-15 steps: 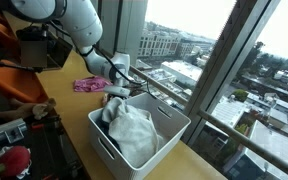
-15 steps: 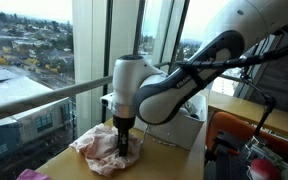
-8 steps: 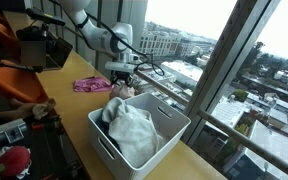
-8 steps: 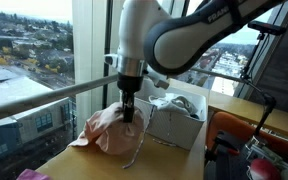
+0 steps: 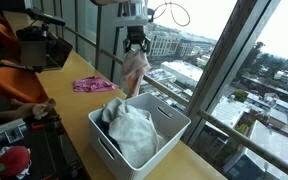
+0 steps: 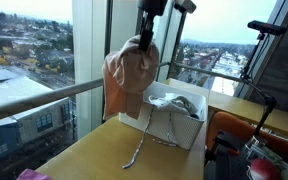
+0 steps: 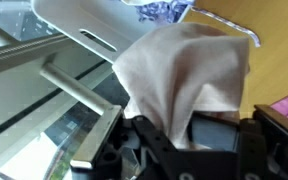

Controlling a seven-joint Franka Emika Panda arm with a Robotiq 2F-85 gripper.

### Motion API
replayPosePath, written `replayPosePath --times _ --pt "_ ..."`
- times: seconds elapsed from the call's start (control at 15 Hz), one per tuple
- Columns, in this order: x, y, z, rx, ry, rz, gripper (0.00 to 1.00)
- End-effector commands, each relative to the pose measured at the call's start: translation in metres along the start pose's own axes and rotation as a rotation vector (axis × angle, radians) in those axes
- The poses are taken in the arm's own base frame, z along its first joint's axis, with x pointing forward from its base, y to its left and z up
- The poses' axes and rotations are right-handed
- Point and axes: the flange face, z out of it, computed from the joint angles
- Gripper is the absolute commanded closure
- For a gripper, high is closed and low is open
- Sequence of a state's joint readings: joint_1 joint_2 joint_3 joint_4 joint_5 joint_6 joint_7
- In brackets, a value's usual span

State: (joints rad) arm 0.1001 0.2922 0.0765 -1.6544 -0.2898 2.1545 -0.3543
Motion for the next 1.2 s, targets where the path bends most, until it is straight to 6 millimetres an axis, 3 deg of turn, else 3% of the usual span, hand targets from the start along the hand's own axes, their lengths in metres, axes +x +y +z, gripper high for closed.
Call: replayPosePath --times 0.0,0.2,0.4,0.93,1.0,1.13 --pt "-0.044 0.066 -0.062 -0.065 0.006 0.095 1.00" --pt "-0.088 0.119 -0.093 -0.107 0.014 0.194 1.00" --pt "-0.117 0.139 -0.088 -0.124 -0.001 0.247 1.00" --pt "-0.135 0.103 -0.014 -0.046 -0.106 0.247 1.00" --pt "-0.136 0.097 -0.007 -0.037 -0.121 0.240 0.75" --pt "-0.138 0.087 -0.001 -0.024 -0.136 0.235 0.68"
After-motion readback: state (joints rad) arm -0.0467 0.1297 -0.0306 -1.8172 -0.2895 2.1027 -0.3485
